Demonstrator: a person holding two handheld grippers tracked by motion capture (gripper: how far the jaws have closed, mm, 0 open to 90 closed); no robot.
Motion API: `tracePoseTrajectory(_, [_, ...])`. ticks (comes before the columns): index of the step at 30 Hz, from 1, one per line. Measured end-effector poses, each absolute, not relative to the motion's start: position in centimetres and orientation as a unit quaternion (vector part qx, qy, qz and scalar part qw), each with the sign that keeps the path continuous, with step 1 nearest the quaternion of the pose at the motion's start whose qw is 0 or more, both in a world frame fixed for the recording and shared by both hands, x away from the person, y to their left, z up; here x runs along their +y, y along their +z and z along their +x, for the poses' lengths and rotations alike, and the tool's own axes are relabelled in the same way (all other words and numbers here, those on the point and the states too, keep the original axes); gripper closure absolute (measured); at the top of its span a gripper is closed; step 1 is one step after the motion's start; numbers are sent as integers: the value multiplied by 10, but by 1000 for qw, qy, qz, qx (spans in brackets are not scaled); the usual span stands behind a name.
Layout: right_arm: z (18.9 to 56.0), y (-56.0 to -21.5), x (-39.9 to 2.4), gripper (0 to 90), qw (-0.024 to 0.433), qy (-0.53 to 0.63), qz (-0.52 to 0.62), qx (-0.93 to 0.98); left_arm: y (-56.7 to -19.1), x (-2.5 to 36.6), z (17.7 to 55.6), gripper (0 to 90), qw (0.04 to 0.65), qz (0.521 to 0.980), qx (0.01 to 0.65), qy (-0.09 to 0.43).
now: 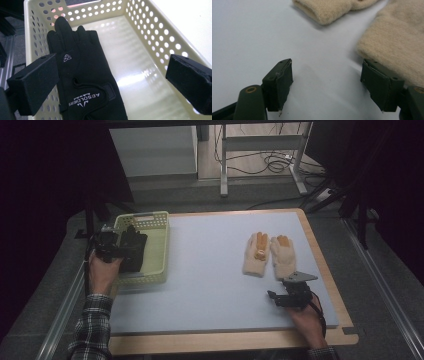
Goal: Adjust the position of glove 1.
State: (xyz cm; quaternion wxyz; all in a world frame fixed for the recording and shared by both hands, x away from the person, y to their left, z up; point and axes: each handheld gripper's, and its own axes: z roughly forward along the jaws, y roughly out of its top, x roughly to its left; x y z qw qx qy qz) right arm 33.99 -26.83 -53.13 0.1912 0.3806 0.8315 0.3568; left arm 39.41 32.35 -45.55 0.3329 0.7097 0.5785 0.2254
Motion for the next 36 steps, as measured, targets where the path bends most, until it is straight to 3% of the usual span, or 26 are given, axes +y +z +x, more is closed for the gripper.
tracePoseTrajectory(15, [340, -531, -268, 249, 191, 355, 381, 832, -442, 292, 356, 3, 376, 730, 523, 226])
tracePoseTrajectory(28, [340, -531, -268, 249, 191, 355, 381, 832, -431, 238, 304, 5, 408, 766, 439, 232])
tracePoseTrajectory(36, [340, -531, -268, 248, 191, 355, 382, 832, -444, 204, 277, 4, 419, 787, 402, 208])
